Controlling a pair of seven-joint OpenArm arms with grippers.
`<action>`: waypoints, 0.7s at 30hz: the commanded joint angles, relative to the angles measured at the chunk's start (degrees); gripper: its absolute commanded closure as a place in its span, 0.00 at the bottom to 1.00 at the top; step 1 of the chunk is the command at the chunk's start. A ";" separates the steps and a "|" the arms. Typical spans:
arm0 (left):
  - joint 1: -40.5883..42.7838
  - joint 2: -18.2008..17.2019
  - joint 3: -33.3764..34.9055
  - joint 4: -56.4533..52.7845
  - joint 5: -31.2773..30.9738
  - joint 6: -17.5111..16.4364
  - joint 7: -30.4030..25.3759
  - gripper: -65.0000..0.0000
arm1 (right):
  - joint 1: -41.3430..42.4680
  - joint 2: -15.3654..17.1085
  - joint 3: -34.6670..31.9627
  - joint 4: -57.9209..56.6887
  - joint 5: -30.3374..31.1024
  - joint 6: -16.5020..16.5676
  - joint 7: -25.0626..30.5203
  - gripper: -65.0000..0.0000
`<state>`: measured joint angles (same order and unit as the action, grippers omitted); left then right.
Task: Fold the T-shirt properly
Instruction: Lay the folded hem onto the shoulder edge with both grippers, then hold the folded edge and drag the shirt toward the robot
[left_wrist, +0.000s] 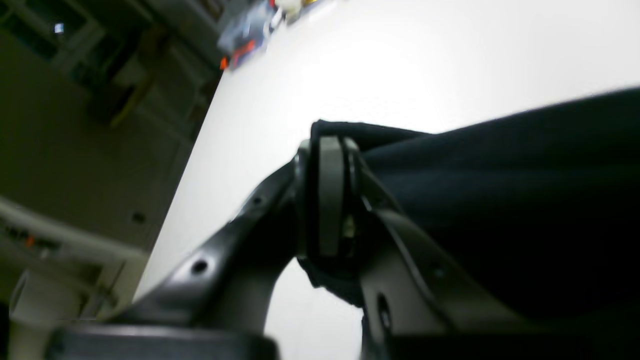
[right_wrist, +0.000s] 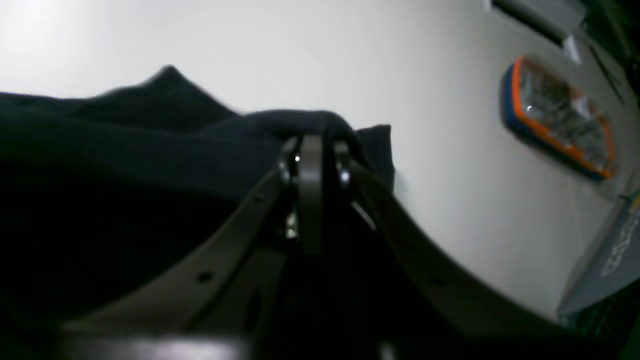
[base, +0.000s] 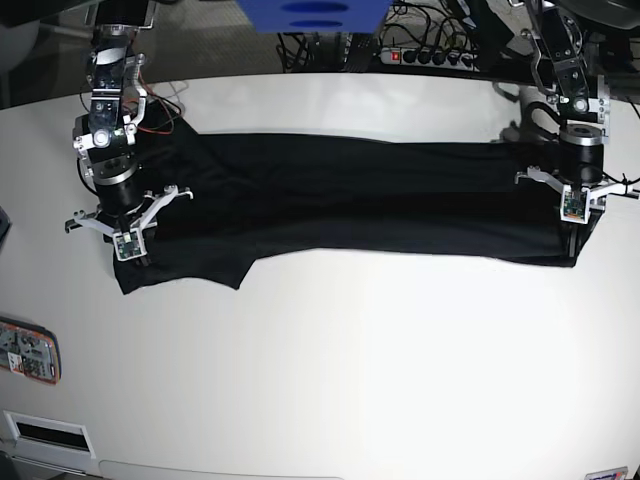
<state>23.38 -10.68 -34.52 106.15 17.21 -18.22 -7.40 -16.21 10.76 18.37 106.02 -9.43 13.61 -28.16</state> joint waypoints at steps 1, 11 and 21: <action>0.67 0.26 -1.39 1.94 -0.55 0.86 -1.96 1.00 | -0.80 0.62 0.31 1.37 0.33 -0.38 1.48 1.00; 7.61 1.49 -3.59 1.50 -0.55 0.86 -1.96 1.00 | -8.89 0.62 0.31 1.63 0.33 -0.46 1.48 1.00; 8.58 3.07 -1.48 -11.07 -0.03 0.86 -1.52 1.00 | -8.80 -2.02 0.31 1.28 0.16 -0.46 1.31 1.00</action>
<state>31.51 -7.14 -35.86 94.24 17.76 -17.80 -7.40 -25.26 8.25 18.48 106.34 -9.50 13.52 -28.32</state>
